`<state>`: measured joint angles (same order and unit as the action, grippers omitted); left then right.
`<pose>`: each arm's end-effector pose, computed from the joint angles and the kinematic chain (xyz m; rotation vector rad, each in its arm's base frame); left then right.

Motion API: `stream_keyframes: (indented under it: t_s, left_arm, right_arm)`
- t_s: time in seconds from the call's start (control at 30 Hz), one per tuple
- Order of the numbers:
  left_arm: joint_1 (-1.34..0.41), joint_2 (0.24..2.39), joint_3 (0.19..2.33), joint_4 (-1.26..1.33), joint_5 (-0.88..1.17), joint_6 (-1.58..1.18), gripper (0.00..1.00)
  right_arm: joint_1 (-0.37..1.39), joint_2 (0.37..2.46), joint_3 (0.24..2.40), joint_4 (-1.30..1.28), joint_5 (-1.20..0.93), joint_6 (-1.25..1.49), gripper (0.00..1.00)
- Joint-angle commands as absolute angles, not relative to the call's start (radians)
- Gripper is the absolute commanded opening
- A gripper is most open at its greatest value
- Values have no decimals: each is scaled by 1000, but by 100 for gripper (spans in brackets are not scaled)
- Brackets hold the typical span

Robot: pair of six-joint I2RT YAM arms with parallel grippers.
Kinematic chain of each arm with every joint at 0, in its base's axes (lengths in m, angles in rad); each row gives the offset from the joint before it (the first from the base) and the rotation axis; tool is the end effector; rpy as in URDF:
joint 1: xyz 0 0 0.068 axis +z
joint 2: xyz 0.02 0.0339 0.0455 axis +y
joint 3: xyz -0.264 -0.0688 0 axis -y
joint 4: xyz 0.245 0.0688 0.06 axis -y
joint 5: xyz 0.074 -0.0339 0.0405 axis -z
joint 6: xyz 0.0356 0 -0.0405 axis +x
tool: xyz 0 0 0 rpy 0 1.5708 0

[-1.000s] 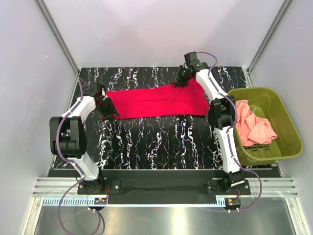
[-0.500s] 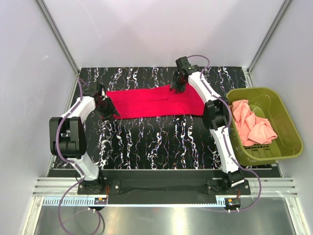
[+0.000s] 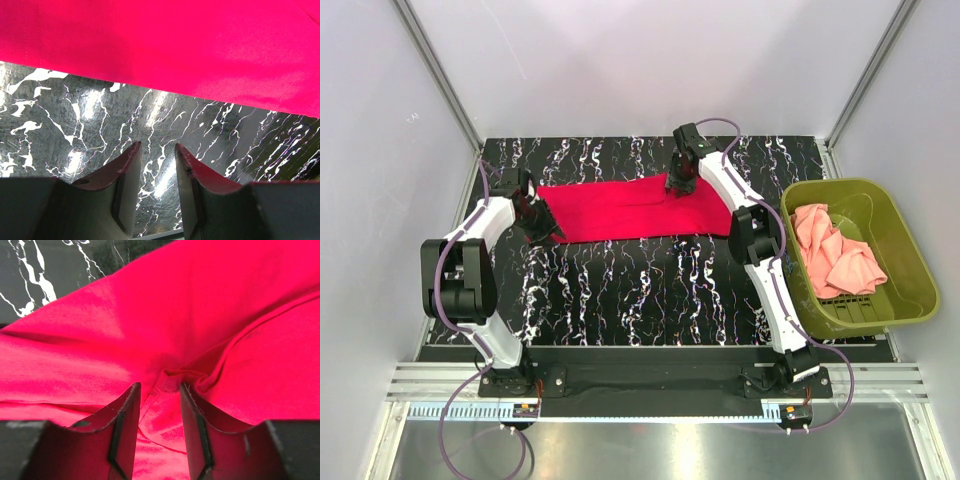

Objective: Fold and stack the t-shirts
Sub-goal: Fold the tshirt

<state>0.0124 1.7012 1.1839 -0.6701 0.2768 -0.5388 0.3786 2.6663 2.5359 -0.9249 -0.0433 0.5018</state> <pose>0.3375 -0.0055 0.2059 -0.6886 2.7131 -0.5176 0.5193 0.2082 0.1666 0.1492 2.6673 0.3524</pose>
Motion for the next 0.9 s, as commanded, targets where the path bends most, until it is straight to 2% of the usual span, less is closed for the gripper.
stream_keyframes:
  t_s: [0.0,0.17,0.27,0.4,0.53,0.7,0.87]
  left_arm:
    - [8,1657,1177,-655,284,-523,38]
    - [9,1663,1177,-652,285,-520,38]
    - [8,1667,1177,-650,288,-522,38]
    - [8,1672,1181,-650,293,-520,38]
    - [8,1671,1181,-653,295,-520,38]
    - [9,1667,1169,-646,293,-522,38]
    - [8,1670,1150,-624,311,-538,37]
  right_arm:
    - [391,2683,2586,-897,-6,477,43]
    - [391,2669,2583,-884,23,471,33]
    - [390,2668,2583,-874,28,460,20]
    - [390,2688,2603,-893,23,451,15]
    - [390,2691,2623,-908,28,449,3]
    - [391,2616,2609,-882,18,456,3]
    - [397,2507,2454,-750,-70,454,5]
